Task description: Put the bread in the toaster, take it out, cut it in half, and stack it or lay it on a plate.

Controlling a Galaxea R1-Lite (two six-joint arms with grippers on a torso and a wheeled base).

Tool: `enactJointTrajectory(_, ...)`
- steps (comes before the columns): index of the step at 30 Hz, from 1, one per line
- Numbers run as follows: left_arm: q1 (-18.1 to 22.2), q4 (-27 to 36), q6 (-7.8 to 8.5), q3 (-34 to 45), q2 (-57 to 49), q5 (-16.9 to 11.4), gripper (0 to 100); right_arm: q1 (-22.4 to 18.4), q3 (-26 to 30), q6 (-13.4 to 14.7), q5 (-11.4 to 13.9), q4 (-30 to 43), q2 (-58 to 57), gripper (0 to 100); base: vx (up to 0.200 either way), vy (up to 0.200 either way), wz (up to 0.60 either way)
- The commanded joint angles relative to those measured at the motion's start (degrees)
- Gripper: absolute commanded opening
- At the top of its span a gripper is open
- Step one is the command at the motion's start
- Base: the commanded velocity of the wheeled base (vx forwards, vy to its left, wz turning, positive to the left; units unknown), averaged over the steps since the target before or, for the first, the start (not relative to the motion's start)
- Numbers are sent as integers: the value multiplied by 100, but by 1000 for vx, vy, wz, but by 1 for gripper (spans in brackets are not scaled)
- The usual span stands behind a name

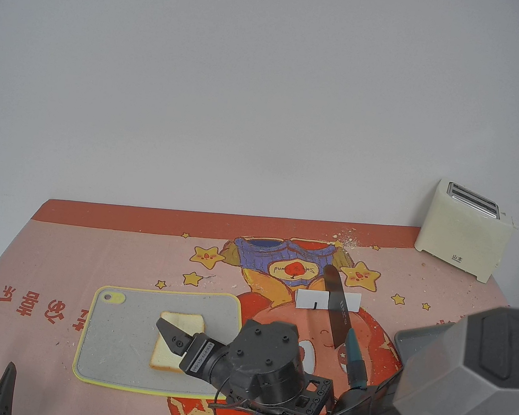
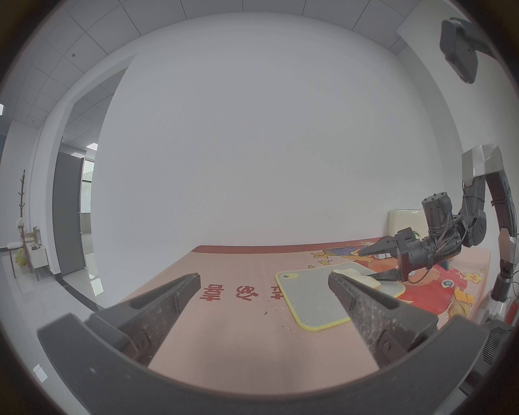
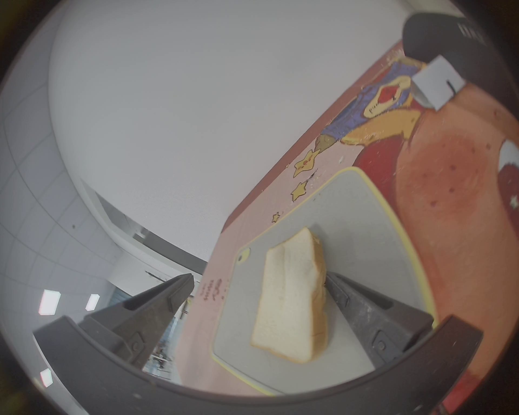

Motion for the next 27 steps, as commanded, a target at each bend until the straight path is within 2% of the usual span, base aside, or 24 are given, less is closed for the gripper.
enactJointTrajectory(1,-4,-4,-6,101,-14,1,100,-60,100,-547,-10,641,-438,100,0,0,0)
enactJointTrajectory(3,-4,-4,-6,101,-22,1,100,-33,135,-802,-19,746,-508,100,0,0,0)
enactJointTrajectory(4,-4,-4,-6,101,-22,1,100,-16,170,-1127,-19,808,-534,100,0,0,0)
enactJointTrajectory(5,-4,-4,2,101,-22,1,100,-33,188,-1285,-19,817,-561,100,0,0,0)
enactJointTrajectory(6,-4,-4,2,101,-14,1,100,-60,188,-1399,-19,817,-596,100,0,0,0)
enactJointTrajectory(7,-4,-4,2,101,-14,1,100,-60,188,-1399,-19,817,-596,100,0,0,0)
enactJointTrajectory(9,-4,-4,-6,101,-14,1,100,-227,179,-1848,-2,826,-947,100,0,0,0)
enactJointTrajectory(10,-4,-4,-6,101,-14,1,100,-358,197,-2269,34,826,-1220,100,0,0,0)
enactJointTrajectory(11,-4,-4,-6,101,-14,1,100,-437,197,-2533,60,834,-1404,100,0,0,0)
enactJointTrajectory(12,-4,-4,-6,101,-14,1,100,-490,197,-2674,69,843,-1528,100,0,0,0)
enactJointTrajectory(13,-4,-4,-6,101,-14,1,100,-622,153,-2964,121,940,-1835,100,0,0,0)
enactJointTrajectory(14,-4,-4,-6,101,-14,1,100,-789,-5,-3245,288,1186,-2213,100,0,0,0)
enactJointTrajectory(15,-4,-4,-6,101,-14,1,100,-789,-5,-3245,288,1186,-2213,100,0,0,0)
enactJointTrajectory(16,-4,-4,-6,101,-22,1,100,-991,-454,-3491,578,1599,-2732,100,0,0,0)
enactJointTrajectory(17,-4,-4,-6,101,-14,1,100,-1088,-709,-3544,649,1907,-2943,100,0,0,0)
enactJointTrajectory(18,-4,-4,2,101,-14,1,100,-1176,-946,-3553,666,2276,-3110,100,0,0,0)
enactJointTrajectory(20,-4,-4,2,101,-14,1,100,-1369,-1438,-3561,675,3489,-3452,100,0,0,0)
enactJointTrajectory(21,-4,-4,-6,101,-14,1,100,-1395,-1500,-3561,675,3682,-3496,100,0,0,0)
enactJointTrajectory(22,-4,-4,-6,101,-14,1,100,-1589,-1728,-3570,666,4684,-3716,100,0,0,0)
enactJointTrajectory(23,-4,-4,-6,101,-22,1,100,-1729,-1798,-3605,666,5229,-3839,100,0,0,0)
enactJointTrajectory(25,-4,-4,2,101,-14,1,100,-1940,-1878,-3860,666,6055,-4068,100,0,0,0)
enactJointTrajectory(26,5,-4,-6,101,-14,1,100,-1958,-1878,-3887,666,6108,-4076,100,0,0,0)
enactJointTrajectory(27,-4,-4,-6,101,-14,1,100,-2169,-1930,-4203,596,6741,-4208,100,0,0,0)
